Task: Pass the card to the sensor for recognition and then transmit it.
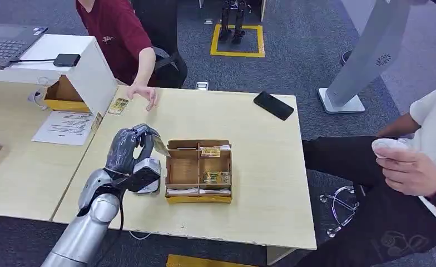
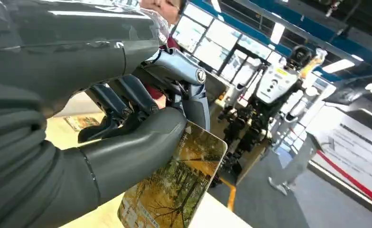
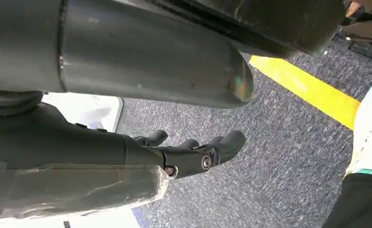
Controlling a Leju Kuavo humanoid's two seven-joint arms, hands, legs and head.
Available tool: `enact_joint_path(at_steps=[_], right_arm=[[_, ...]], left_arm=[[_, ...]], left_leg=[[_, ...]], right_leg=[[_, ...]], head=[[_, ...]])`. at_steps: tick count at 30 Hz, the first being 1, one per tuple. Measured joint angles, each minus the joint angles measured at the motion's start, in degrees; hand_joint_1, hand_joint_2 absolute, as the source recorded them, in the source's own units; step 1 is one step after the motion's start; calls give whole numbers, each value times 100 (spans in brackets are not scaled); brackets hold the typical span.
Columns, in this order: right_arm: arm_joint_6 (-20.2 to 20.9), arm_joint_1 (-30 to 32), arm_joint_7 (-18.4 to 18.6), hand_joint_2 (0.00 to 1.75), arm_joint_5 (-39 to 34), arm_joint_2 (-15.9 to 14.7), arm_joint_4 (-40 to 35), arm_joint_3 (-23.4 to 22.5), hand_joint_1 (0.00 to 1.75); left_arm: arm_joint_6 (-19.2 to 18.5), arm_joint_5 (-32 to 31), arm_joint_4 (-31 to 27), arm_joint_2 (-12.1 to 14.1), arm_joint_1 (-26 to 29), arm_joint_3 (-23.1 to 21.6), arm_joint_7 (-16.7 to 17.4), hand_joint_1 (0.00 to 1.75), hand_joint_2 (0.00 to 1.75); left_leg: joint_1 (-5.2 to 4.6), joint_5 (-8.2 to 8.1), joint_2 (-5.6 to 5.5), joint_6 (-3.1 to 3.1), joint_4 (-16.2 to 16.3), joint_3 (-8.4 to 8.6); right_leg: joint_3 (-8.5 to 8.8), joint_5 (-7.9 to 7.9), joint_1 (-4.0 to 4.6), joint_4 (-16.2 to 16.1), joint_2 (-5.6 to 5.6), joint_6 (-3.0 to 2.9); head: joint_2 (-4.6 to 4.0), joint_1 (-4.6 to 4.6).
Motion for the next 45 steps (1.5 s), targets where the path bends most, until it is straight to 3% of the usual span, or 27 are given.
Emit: enact_joint_path(at_steps=[3,5,7,11,15,33,34,35,36,41,45], right_arm=[[22,-8,-9,0,85,0,-7,0,0],[31,-27,-50,0,142,0,-7,0,0],[33,-51,-68,0,212,0,-7,0,0],[74,-62,-18,0,297,0,-7,2,0],[133,-62,9,0,302,0,-7,2,0],[116,-63,-24,0,306,0,-15,0,0],[116,-64,-24,0,306,0,-15,0,0],[116,-64,-24,0,306,0,-15,0,0],[116,-64,-24,0,306,0,-15,2,0],[105,-64,11,0,308,0,-17,0,0],[85,-64,37,0,306,0,-17,0,0]], left_arm=[[407,-681,263,-13,-338,224,364,175,175],[921,-1551,722,-7,-782,378,884,175,175],[1223,-1794,1353,13,-1287,652,1079,175,175],[1565,-1640,2462,94,-2006,1286,907,175,175],[1635,-1569,2992,146,-2178,1655,776,175,175],[1635,-1589,3525,131,-2214,2081,671,175,175],[1635,-1589,3536,129,-2213,2083,671,136,175],[1635,-1587,3543,129,-2214,2085,671,30,175],[1635,-1587,3547,129,-2214,2087,667,0,175],[1630,-1455,3582,118,-2219,2172,564,0,175],[1345,-869,3589,109,-2226,2340,271,0,175]], left_leg=[[1,4,-3,1,0,-1],[1,7,-4,-4,0,-2],[1,11,-3,-9,0,-2],[2,12,7,-11,0,1],[3,12,4,-11,0,-1],[2,11,4,-10,0,-5],[2,11,4,-10,0,-5],[2,11,5,-10,0,-6],[2,11,5,-10,0,-6],[2,11,5,-10,0,-7],[2,11,5,-10,0,-7]], right_leg=[[0,1,1,0,-1,-1],[0,5,1,2,-2,-4],[1,9,2,5,0,-4],[-2,11,2,10,11,-7],[-4,9,1,10,10,-6],[-8,9,1,9,9,-5],[-9,9,1,9,10,-5],[-10,9,1,9,10,-5],[-10,9,1,9,10,-5],[-11,9,1,9,9,-5],[-10,9,1,9,9,-5]], head=[[0,0],[0,0],[0,0],[0,0],[0,0],[0,0],[0,2],[0,0],[0,0],[0,0],[0,0]])
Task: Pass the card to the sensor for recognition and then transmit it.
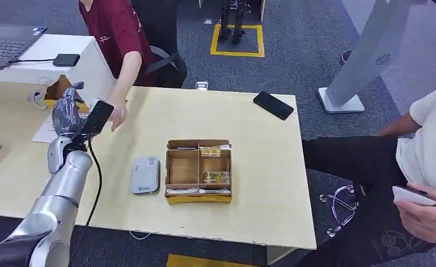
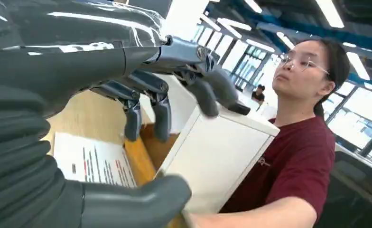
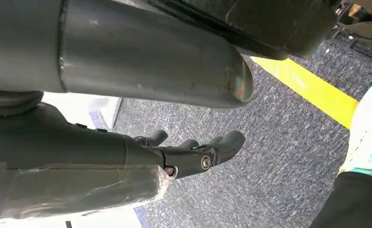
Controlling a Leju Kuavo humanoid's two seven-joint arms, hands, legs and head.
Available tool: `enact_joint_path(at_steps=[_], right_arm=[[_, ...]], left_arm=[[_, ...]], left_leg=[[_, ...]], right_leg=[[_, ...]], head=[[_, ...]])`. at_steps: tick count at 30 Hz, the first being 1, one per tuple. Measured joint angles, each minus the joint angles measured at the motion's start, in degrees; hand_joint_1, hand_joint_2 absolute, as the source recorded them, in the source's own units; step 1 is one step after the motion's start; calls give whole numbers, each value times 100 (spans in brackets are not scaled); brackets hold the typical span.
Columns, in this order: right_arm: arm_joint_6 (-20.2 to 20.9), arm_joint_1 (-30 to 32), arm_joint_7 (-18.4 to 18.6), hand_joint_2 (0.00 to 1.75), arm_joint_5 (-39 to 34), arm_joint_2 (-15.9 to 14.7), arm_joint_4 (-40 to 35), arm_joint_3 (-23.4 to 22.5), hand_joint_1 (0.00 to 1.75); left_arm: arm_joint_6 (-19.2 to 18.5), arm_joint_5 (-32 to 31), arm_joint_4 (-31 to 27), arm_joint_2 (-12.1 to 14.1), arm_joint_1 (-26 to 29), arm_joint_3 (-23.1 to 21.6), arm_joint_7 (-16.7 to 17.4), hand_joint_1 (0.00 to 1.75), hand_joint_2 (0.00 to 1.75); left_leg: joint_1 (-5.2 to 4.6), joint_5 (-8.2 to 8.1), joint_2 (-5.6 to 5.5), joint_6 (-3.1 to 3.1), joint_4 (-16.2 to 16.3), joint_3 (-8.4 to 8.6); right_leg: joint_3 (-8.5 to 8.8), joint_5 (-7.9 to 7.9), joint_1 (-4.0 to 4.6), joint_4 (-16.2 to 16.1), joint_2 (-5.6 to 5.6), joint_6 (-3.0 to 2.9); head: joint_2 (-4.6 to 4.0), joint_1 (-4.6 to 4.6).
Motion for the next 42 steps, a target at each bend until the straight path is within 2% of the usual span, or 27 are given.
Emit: enact_joint_path(at_steps=[3,6,13,20,22,24,27,33,36,37,38,39,40,41,42], right_arm=[[-2,1,0,0,2,0,-2,0,0],[-2,2,0,0,15,0,-2,-11,0],[-28,2,-2,0,59,0,-2,-35,0],[-37,1,-2,0,70,0,-4,-35,0],[-42,0,-4,0,68,0,-4,-39,0],[-57,-2,-20,0,50,0,-4,-55,0],[-66,5,7,0,11,0,-4,-103,0],[-66,5,7,0,11,0,-4,-103,0],[-66,5,20,0,9,0,-4,-116,0],[-66,7,33,0,7,0,-4,-131,0],[-66,8,33,0,4,0,-4,-138,0],[-61,32,35,0,4,-11,-7,-162,0],[-48,57,31,0,9,-26,-7,-181,0],[-46,84,-26,0,-18,-57,-7,-232,0],[-35,74,-92,0,-50,-81,-9,-288,0]], left_arm=[[-351,524,-2,-9,1,213,-169,0,175],[-464,725,-2,-7,2,435,-276,0,175],[-453,928,-35,87,38,831,-365,0,175],[-451,941,-37,131,61,940,-381,0,175],[-350,941,-39,153,69,973,-379,0,175],[-86,992,-66,260,133,1047,-376,0,175],[152,1718,-94,606,337,1474,-595,0,175],[152,1719,-94,606,343,1475,-595,0,175],[221,1906,-92,722,398,1633,-675,0,175],[349,2223,-63,958,565,1964,-858,0,175],[375,2358,-38,1061,621,2109,-935,0,175],[329,2925,180,1470,896,2745,-1148,0,175],[460,3406,630,1979,1342,3624,-1085,0,175],[486,3751,1190,2305,1906,4420,-651,0,175],[721,3823,1616,2287,2400,5037,-149,0,175]], left_leg=[[0,0,1,0,0,0],[0,0,0,0,0,0],[1,0,0,0,-1,-1],[1,0,-3,0,-1,-2],[1,0,-2,0,-1,-3],[1,0,7,0,-3,-5],[0,-8,36,-11,-10,-1],[-1,-8,37,-11,-10,-2],[0,-12,46,-18,-10,3],[3,-20,76,-28,-13,6],[4,-25,86,-34,-15,8],[3,-34,108,-45,-22,29],[1,-54,122,-61,-26,50],[0,-65,116,-58,-27,57],[-3,-68,70,-55,-27,54]], right_leg=[[0,1,1,1,0,-1],[0,1,1,1,0,-2],[-1,0,1,2,0,-1],[1,0,0,2,-3,0],[4,0,0,3,-3,0],[4,1,1,6,11,-2],[-1,1,0,10,48,-4],[-1,0,0,10,50,-4],[-4,-1,1,10,58,-6],[-7,-4,5,12,88,-12],[-5,-7,6,13,98,-17],[-4,-15,6,17,122,-28],[-5,-36,5,17,135,-49],[-3,-52,5,16,128,-61],[3,-77,3,12,78,-59]], head=[[0,0],[0,0],[0,0],[0,0],[0,2],[0,2],[0,2],[0,2],[0,0],[0,4],[0,0],[0,-2],[0,-4],[0,-31],[0,-28]])
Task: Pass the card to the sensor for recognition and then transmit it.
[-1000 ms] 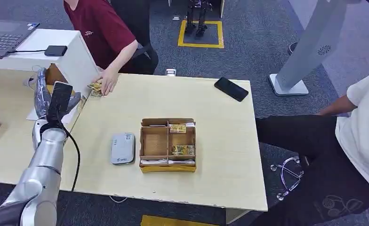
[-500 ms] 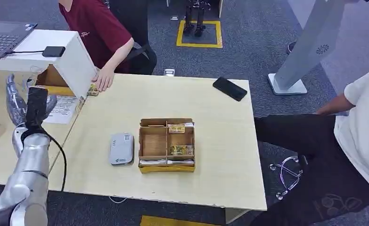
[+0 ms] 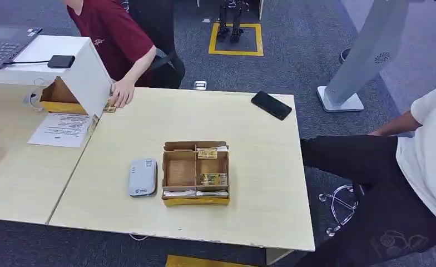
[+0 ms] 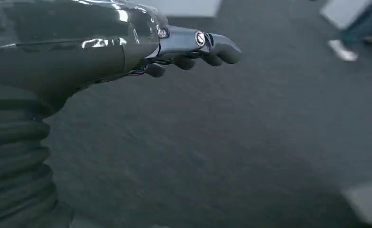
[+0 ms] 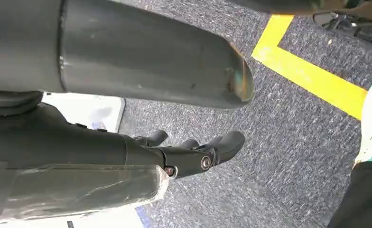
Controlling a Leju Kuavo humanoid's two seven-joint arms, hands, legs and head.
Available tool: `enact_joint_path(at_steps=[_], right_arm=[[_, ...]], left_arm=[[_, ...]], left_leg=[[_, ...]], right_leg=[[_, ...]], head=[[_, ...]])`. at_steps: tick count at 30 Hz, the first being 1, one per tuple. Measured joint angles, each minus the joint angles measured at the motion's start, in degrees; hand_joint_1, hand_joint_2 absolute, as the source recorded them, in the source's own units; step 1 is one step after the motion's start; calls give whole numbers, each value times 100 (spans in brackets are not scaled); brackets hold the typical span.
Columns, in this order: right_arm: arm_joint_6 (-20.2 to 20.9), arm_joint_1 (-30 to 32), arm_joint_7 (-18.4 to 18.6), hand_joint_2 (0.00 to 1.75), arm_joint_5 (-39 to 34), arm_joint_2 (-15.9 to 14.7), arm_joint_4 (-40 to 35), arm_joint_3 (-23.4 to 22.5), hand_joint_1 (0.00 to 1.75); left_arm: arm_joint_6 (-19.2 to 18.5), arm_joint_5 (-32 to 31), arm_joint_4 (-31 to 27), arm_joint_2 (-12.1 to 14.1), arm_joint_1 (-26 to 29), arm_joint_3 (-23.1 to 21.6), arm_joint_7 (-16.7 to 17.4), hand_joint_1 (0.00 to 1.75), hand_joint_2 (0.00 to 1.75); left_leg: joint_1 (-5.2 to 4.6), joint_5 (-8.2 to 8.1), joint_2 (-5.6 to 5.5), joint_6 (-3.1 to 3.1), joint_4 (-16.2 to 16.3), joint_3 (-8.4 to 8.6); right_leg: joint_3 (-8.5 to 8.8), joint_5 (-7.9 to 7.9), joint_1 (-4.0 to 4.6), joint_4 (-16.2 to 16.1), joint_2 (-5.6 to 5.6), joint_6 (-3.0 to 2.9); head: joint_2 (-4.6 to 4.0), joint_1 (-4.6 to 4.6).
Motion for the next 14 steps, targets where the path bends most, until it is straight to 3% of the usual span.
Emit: enact_joint_path(at_steps=[1,2,3,5,6,8,13,14], right_arm=[[-2,-23,-22,0,-46,-22,0,-65,0],[-18,-42,13,0,-79,-44,-2,-129,0],[-35,-43,64,0,-96,-57,-4,-151,0],[-107,-33,164,0,-236,-76,-6,-247,0],[-166,-33,184,175,-313,-83,-9,-308,0],[-256,-43,181,175,-488,-88,-31,-453,0],[-214,2,149,175,-1000,-120,-98,-442,0],[-205,15,149,0,-1106,-125,-107,-413,0]], left_arm=[[277,-1424,287,-517,508,1007,893,0,175],[285,-1830,323,-921,667,1755,1111,0,175],[287,-1986,314,-1112,723,1963,1288,0,175],[292,-2691,98,-1573,813,2309,1956,0,175],[292,-2997,-4,-1800,835,2419,2241,0,175],[292,-3293,-117,-2241,867,2638,2634,0,175],[146,-3086,-178,-2814,952,2614,2701,0,175],[93,-3019,-180,-2864,963,2583,2699,0,175]], left_leg=[[0,-6,-55,11,2,-4],[-4,-8,-61,15,3,4],[-6,-8,-56,16,3,6],[-10,-3,-59,30,6,6],[-11,-2,-64,33,6,4],[-16,-1,-65,34,6,4],[-16,0,-64,37,14,5],[-16,0,-64,37,14,5]], right_leg=[[19,-10,-2,-7,-49,11],[35,-10,-6,-9,-63,16],[36,-6,-12,-9,-60,21],[34,0,-21,-12,-60,31],[40,3,-21,-13,-65,36],[42,5,-26,-14,-65,39],[43,7,-22,-15,-65,42],[43,7,-22,-15,-65,42]], head=[[0,4],[0,28],[0,22],[0,17],[0,22],[0,35],[0,48],[0,33]])
